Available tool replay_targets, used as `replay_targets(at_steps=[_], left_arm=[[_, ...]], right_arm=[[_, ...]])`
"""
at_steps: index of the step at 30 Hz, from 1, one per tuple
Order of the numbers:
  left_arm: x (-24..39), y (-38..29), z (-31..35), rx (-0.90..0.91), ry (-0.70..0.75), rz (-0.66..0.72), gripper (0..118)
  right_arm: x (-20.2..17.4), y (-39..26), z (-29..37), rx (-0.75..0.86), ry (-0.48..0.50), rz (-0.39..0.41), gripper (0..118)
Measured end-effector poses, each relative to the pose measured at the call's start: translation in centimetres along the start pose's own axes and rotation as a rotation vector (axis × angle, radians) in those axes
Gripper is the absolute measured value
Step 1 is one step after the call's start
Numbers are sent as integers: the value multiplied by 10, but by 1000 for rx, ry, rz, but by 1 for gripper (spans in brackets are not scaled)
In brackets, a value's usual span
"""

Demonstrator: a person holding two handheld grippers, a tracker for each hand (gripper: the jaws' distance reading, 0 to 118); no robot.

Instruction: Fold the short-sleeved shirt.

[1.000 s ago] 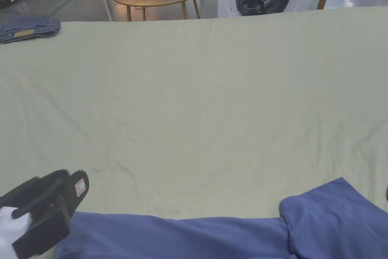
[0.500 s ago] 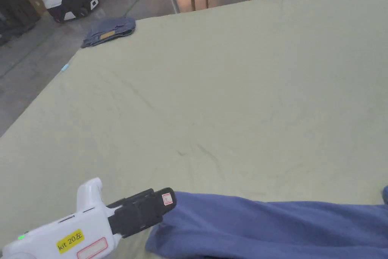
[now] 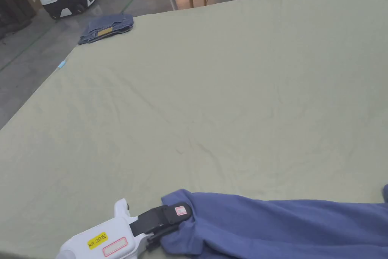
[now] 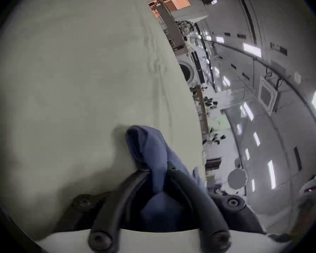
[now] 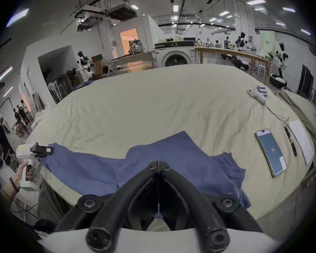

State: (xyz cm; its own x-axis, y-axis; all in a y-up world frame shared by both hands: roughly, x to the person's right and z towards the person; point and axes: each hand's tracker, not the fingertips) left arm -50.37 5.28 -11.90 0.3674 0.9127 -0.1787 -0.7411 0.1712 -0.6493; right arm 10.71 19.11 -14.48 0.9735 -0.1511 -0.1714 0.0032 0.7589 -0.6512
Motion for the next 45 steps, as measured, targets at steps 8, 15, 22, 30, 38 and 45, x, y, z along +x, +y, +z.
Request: replay_targets(at_steps=[8,15,22,30,38,45], left_arm=[[74,9,82,225,158,-257,2],[179,-32,41,93,343,-634,2],[151,-95,-124,-247,268,-652,7],[162,-86,-115,-221,-30,-615,0],[114,-98,-156,-328,102,-536,0],[116,-101,-154,-349,90,-513,45]], right_arm=[[4,-5,2,-5,6,-10,0],[7,-10,-2,7,34,-91,0],[7,-12,10,35,81,-141,0],[20,-24,9,21,45,-177,0],[25,-32,8,-10,28,-194,0],[19,-32,6,-26,35,-175,0]])
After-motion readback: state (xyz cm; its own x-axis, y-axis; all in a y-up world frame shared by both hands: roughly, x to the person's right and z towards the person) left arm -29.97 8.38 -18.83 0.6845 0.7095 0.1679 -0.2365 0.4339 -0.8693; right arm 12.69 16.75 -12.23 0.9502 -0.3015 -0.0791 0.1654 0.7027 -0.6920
